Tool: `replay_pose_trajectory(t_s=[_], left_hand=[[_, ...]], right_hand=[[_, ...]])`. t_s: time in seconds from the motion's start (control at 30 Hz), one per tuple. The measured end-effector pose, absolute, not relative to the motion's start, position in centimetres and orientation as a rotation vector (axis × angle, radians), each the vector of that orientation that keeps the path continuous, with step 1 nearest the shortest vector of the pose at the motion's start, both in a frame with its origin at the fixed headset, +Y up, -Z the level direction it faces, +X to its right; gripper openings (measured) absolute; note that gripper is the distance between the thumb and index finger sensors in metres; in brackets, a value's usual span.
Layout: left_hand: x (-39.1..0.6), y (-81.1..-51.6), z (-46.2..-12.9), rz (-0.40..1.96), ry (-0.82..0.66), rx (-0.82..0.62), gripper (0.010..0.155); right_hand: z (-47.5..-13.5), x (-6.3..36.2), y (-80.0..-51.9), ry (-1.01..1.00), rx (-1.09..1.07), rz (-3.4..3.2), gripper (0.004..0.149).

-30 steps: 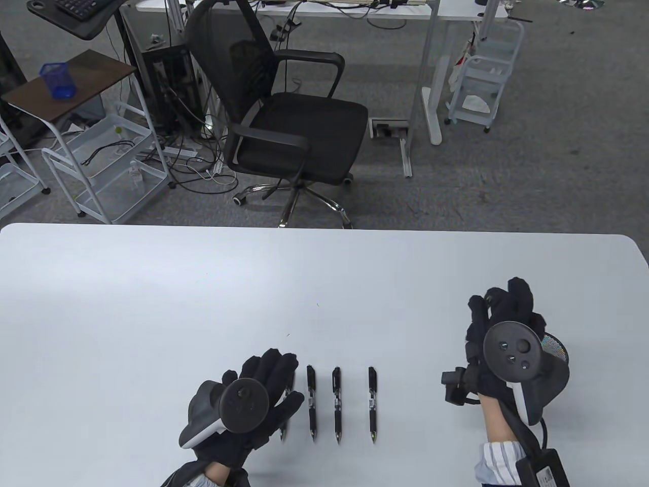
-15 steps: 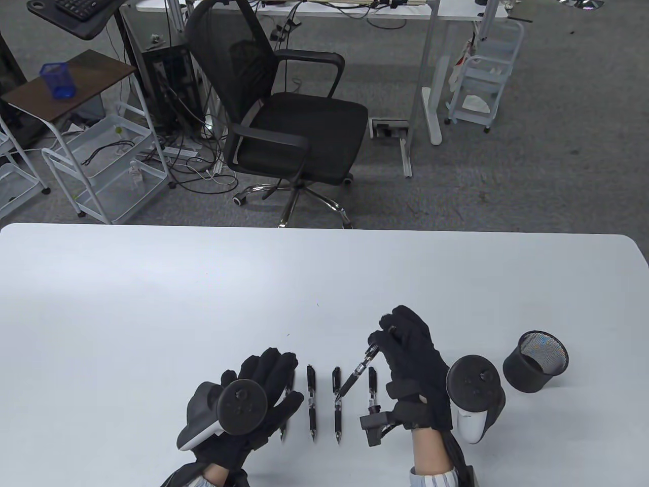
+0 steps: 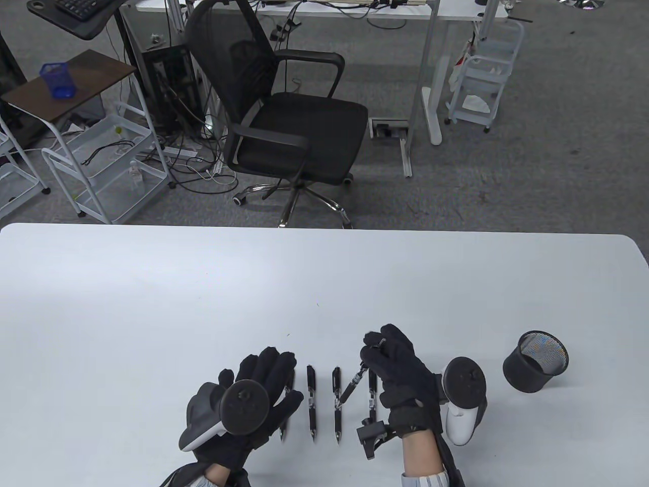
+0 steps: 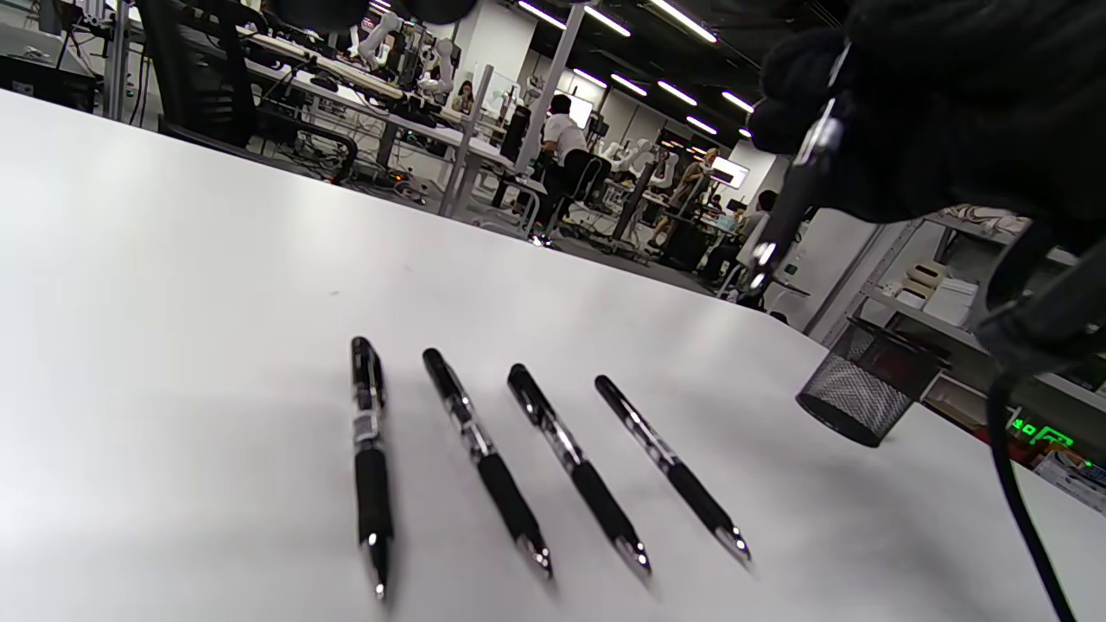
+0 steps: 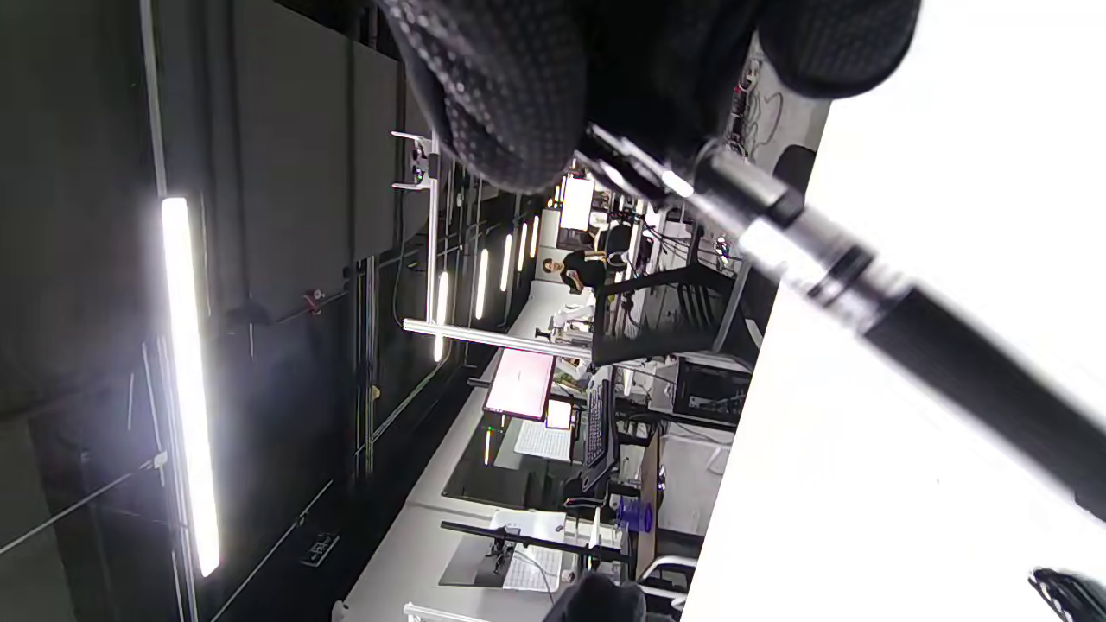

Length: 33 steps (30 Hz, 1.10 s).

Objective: Press to open click pens

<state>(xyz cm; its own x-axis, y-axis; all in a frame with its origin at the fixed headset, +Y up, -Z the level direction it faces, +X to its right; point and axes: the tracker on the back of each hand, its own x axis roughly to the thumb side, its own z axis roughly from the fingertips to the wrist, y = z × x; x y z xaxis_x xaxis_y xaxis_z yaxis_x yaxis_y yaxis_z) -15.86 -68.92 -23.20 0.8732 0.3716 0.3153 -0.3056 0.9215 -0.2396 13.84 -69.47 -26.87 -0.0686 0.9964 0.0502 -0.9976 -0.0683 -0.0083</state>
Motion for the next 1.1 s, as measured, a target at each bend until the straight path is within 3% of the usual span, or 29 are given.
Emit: replay_pose_trajectory(t_s=[0.37,0.57,0.73,1.1], left_hand=[[-15.2,-69.5,-23.3,0.311,-0.358,-0.199,0.067],[-15.1,-69.4,-23.2,0.306,-0.356,-0.195,0.067],[-15.0,-69.4,-23.2,0.304,-0.358,-0.197,0.067],[-14.9,-69.3,-23.2,0.300,-0.358,-0.203,0.067]], right_hand=[[-27.9,13.3,-71.3,0.084,0.158,1.290,0.043],[-27.8,13.2,-71.2,0.086,0.113,1.275,0.056],[-27.8,13.1,-71.8,0.134,0.137,1.177,0.043],[-27.8,10.8,-72.7,0.248,0.222,0.970,0.046]])
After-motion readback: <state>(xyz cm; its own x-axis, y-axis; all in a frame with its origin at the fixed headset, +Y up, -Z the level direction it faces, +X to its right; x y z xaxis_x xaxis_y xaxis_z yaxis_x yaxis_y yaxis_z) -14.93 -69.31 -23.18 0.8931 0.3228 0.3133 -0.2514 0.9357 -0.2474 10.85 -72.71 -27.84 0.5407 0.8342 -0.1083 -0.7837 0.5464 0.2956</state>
